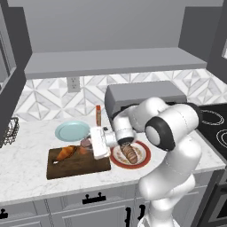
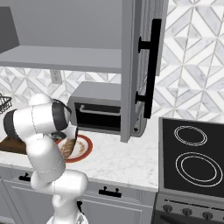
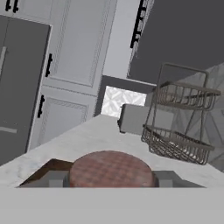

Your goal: From the different types of pastries on the counter, select a croissant and place it on the cutting board. Then retrieve a jar of jam from the cabinet and place it alongside the croissant on the cutting board.

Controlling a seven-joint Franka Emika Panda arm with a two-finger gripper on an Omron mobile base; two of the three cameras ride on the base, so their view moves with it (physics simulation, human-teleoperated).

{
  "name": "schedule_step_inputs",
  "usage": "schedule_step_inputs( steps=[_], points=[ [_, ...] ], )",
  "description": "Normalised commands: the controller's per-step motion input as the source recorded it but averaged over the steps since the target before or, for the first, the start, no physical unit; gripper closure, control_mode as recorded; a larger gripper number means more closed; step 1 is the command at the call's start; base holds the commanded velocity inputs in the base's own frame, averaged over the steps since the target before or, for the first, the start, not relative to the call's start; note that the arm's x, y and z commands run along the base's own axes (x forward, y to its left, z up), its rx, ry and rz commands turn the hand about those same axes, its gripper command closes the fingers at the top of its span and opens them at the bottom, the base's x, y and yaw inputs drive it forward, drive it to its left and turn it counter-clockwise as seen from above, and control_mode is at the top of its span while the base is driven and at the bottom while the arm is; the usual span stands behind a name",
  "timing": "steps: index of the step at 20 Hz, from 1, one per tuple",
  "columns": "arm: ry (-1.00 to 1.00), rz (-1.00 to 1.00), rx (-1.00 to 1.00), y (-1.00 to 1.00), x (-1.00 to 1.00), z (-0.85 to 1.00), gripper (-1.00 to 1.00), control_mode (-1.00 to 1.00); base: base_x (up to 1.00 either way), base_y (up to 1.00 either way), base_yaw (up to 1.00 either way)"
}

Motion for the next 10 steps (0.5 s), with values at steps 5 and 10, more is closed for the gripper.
schedule_step_inputs(
  steps=[5,10],
  points=[
    [0.0,-0.03,0.08,-0.06,-0.54,0.75,-1.0,-1.0,0.0,0.0,0.0],
    [0.01,-0.07,0.07,-0.1,-0.54,0.79,-1.0,-1.0,0.0,0.0,0.0]
  ],
)
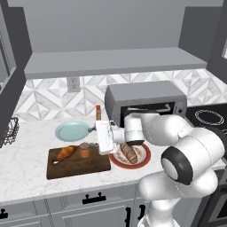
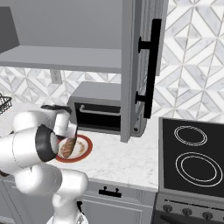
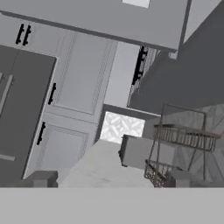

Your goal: From the different types of pastries on the counter, select a croissant and place it on the cutting board. Then retrieve a jar of jam from the cabinet and place it alongside the croissant on the cutting board.

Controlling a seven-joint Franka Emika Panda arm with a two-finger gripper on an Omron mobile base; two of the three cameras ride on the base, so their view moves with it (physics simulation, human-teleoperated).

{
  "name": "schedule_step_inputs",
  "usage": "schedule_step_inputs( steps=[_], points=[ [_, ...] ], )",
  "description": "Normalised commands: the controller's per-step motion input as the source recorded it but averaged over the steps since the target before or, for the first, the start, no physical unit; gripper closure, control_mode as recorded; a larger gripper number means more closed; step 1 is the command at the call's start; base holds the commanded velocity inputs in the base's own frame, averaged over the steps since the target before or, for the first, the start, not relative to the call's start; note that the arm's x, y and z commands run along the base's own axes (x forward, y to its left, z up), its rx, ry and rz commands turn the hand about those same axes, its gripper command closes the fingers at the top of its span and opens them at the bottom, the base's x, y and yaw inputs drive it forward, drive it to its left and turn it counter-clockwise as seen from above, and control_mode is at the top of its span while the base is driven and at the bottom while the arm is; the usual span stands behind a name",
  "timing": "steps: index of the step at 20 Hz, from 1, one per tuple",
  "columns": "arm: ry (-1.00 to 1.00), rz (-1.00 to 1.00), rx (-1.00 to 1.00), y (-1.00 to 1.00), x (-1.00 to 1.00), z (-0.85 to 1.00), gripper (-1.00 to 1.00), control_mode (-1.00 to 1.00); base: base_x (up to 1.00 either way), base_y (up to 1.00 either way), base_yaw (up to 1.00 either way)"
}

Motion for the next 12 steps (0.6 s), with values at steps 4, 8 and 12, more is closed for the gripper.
schedule_step_inputs(
  steps=[4,8,12],
  points=[
    [0.09,-0.22,0.06,-0.17,-0.63,0.94,-1.0,-1.0,0.0,0.0,0.0],
    [0.31,-0.39,0.06,-0.43,-0.6,0.63,-1.0,-1.0,0.0,0.0,0.0],
    [0.35,-0.42,0.1,-0.42,-0.79,0.63,-1.0,-1.0,0.0,0.0,0.0]
  ],
)
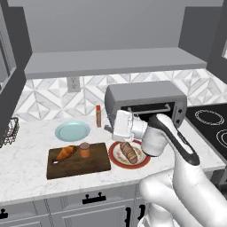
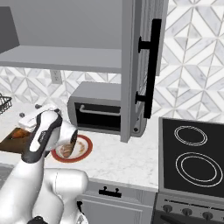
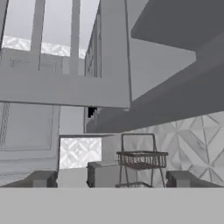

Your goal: From the different types of pastries on the counter, select a croissant and place it on the cutting board. Then retrieve a jar of jam from the cabinet and place it alongside the croissant on the cutting board.

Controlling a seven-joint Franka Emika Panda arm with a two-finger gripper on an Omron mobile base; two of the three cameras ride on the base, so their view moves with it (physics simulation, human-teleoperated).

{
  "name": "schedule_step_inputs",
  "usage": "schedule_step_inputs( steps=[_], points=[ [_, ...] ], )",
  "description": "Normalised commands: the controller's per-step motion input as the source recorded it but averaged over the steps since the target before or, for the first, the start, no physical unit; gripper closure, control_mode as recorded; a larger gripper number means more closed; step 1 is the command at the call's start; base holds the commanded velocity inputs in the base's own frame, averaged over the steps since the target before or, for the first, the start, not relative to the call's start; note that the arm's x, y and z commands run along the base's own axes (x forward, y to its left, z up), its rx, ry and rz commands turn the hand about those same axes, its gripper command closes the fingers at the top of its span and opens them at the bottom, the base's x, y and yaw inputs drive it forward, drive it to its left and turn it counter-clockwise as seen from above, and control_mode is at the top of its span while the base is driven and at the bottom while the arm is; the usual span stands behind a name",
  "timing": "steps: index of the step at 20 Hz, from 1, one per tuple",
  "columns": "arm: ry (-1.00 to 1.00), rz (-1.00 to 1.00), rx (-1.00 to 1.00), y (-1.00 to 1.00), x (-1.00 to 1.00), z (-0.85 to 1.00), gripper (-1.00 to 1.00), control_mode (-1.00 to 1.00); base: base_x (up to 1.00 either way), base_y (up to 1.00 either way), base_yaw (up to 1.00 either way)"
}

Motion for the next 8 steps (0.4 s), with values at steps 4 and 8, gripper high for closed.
schedule_step_inputs(
  steps=[4,8],
  points=[
    [0.48,-0.38,0.09,-0.11,-0.67,0.81,-1.0,-1.0,0.0,0.0,0.0],
    [0.63,-0.3,0.11,-0.11,-0.81,0.71,-1.0,-1.0,0.0,0.0,0.0]
  ],
)
